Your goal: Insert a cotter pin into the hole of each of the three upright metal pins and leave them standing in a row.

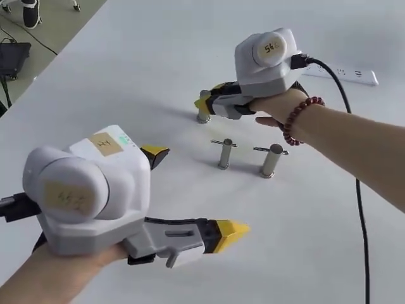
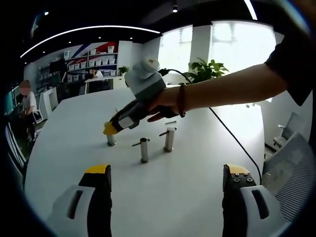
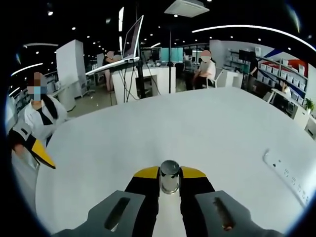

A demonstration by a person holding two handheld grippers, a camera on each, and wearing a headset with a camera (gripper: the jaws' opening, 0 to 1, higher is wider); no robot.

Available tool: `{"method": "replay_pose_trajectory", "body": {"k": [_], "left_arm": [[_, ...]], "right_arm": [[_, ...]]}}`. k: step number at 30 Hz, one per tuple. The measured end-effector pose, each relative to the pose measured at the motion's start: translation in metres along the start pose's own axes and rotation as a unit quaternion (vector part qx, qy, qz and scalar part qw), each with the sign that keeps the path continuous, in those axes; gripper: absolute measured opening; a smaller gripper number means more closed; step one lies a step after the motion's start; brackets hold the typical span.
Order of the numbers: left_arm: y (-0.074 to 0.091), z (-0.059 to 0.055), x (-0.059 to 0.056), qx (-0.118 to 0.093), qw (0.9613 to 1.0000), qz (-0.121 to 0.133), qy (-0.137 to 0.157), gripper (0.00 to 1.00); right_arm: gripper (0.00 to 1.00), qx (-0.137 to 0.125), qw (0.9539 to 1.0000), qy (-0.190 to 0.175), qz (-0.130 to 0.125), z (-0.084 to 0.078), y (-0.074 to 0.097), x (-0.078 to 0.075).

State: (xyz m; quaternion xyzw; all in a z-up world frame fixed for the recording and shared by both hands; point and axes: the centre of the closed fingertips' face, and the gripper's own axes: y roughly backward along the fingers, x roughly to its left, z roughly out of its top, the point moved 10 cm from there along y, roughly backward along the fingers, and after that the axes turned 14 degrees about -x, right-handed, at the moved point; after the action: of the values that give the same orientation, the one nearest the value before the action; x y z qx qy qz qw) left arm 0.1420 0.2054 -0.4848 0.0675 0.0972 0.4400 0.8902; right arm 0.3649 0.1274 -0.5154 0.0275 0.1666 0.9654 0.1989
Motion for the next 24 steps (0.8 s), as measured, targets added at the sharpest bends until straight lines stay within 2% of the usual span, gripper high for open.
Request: {"method": "replay_pose_trajectory", "body": {"k": [4,6,10,13,16,23,24], "left_arm": [[0.003,0.001,0.002,0.005,1.0000,0.001,0.004,0.96],[0.005,0.001,0.004,0.007,1.0000,0.001,0.004,0.99],[0.011,0.001,0.007,0.008,1.0000,0.001,0.004,0.99],[0.012,0.002,0.008,0.006,1.0000,0.001,0.008,0.99],[0.013,0.004,0.008,-0.004,0.9998,0.002,0.018,0.99],[0.017,0.006,0.004,-0.004,0.9999,0.001,0.011,0.99],[0.017,0.006,0.004,-0.005,0.9999,0.001,0.011,0.99]], "right_arm": [[0.09,0.003,0.9999,-0.010,-0.004,-0.002,-0.001,0.001],[0.09,0.003,1.0000,-0.007,-0.004,-0.002,0.000,0.001],[0.09,0.010,0.9999,0.004,-0.002,-0.001,-0.003,0.001],[0.09,0.014,0.9999,-0.002,-0.005,0.000,-0.004,0.000],[0.09,0.017,0.9999,0.002,-0.005,-0.001,-0.003,-0.001],[0.08,0.029,0.9995,0.011,0.002,0.001,0.000,0.006],[0.08,0.033,0.9991,0.023,0.009,0.001,0.002,0.009]]}}
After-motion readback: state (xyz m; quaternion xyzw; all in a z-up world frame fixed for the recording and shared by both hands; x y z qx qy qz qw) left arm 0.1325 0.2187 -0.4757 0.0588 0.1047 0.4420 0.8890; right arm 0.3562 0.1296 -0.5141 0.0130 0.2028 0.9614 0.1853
